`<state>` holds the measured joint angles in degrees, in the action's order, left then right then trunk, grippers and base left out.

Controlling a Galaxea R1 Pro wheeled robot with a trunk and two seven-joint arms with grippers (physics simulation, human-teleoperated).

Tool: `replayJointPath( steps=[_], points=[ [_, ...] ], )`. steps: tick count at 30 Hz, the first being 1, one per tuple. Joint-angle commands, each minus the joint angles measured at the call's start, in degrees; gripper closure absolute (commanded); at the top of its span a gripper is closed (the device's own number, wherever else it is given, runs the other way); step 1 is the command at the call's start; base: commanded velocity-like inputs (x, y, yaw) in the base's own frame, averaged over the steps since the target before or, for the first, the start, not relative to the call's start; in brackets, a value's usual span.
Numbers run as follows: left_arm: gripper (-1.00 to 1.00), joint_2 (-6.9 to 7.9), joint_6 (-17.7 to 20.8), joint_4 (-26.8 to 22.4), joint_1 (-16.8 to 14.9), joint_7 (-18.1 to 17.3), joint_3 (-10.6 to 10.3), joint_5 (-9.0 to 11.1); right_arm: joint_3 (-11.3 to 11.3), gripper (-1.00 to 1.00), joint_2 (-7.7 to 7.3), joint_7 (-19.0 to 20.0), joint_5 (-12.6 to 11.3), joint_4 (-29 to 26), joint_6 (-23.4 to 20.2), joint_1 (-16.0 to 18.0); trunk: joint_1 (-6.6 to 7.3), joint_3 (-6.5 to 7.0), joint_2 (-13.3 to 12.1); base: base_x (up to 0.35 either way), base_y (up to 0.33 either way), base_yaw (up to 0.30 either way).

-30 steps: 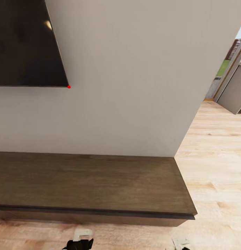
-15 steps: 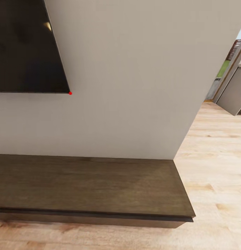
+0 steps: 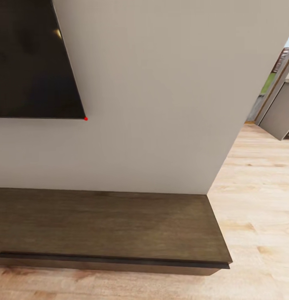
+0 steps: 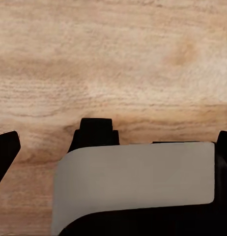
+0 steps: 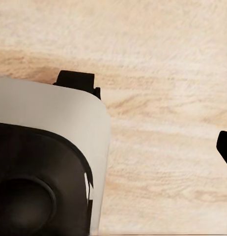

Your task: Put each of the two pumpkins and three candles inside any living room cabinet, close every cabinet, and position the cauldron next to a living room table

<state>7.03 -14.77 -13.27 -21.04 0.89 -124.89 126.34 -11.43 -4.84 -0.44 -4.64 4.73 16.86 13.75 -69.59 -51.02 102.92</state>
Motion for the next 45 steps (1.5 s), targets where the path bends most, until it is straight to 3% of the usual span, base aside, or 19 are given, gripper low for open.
replayJointPath(
  steps=[1,19,45],
  points=[
    [-1.0,0.0,0.0,0.0,0.27,0.03,0.0,0.0,0.0,-1.0,0.0,0.0,-0.01,0.0,0.24,-0.23,0.23,0.19,-0.42,0.0,0.0,0.0],
    [-1.0,0.78,0.0,0.32,3.66,0.07,0.0,0.04,0.0,-1.0,0.27,-0.15,0.06,0.01,0.64,-3.68,4.18,3.42,-7.64,0.0,0.0,0.0],
    [-1.0,0.36,-0.16,0.73,5.31,0.48,0.0,-0.11,-0.07,-1.0,0.37,-0.52,0.56,-0.68,0.63,-3.9,9.45,7.73,-17.26,0.0,0.0,0.0]
  ],
)
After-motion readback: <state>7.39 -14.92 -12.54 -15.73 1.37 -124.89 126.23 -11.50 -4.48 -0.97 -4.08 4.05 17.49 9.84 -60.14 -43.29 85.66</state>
